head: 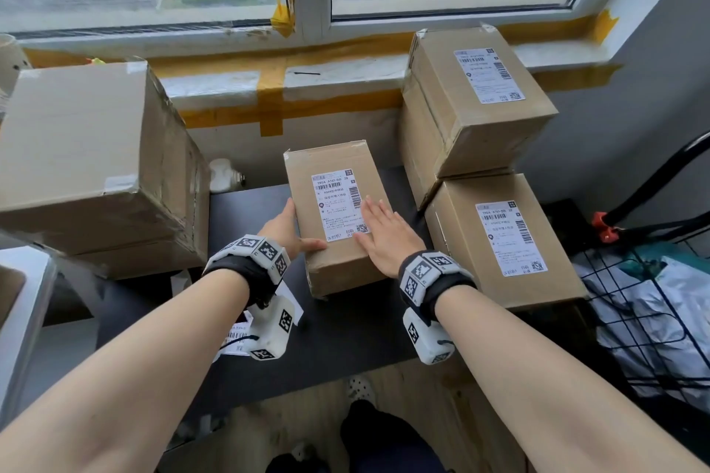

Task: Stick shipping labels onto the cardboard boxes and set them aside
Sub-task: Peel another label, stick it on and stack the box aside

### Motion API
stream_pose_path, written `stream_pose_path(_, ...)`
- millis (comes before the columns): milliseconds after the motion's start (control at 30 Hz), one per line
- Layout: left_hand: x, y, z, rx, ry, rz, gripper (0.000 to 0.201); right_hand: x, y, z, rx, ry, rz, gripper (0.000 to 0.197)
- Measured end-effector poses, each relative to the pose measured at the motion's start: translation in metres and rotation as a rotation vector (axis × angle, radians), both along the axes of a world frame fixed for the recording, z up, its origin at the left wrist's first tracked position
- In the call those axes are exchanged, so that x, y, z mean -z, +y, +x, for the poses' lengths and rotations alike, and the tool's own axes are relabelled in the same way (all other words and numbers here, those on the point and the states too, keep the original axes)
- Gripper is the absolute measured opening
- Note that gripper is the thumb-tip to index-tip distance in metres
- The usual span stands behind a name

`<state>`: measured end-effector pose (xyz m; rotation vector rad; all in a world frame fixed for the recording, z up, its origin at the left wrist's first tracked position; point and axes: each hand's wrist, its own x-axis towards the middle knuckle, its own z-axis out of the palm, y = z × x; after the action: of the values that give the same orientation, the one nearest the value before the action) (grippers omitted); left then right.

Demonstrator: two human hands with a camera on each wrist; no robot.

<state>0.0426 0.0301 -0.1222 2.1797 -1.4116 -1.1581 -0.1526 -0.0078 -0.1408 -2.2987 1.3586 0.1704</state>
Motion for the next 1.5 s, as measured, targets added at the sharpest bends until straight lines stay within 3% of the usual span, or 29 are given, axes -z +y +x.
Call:
stream_pose_path(167,0.002,0.002,0.000,-0.051,0.109,-0.012,0.091,0.000,-0.016,0.003,-0.004,-0.044,0.008,0.058)
stream_pose_path(400,-0.003,0.005,-0.004,-0.155,0.231,-0.012,0.093,-0.002,-0.026,-0.005,0.274,-0.324,0.183,0.069)
stream_pose_path(533,-0.004,0.004,-0.008,-0.309,0.269,0.017,0.075,0.000,-0.033,-0.010,0.474,-0.514,0.355,0.078)
stream_pose_path(700,-0.005,0.000,-0.013,-0.414,0.355,-0.038,0.049,-0.007,-0.035,-0.016,0.597,-0.699,0.437,0.068)
stream_pose_path(833,-0.015,0.004,-0.007,-0.468,0.460,-0.124,0.043,-0.026,-0.028,-0.022,0.655,-0.879,0.487,0.065)
stream_pose_path(1267,-0.097,0.071,0.001,-0.292,0.715,-0.318,0.038,-0.107,0.061,-0.043,0.695,-1.200,0.378,0.060)
stream_pose_path(1500,-0.127,0.102,-0.023,-0.151,0.762,-0.329,0.043,-0.145,0.116,-0.083,0.758,-1.204,0.336,0.058)
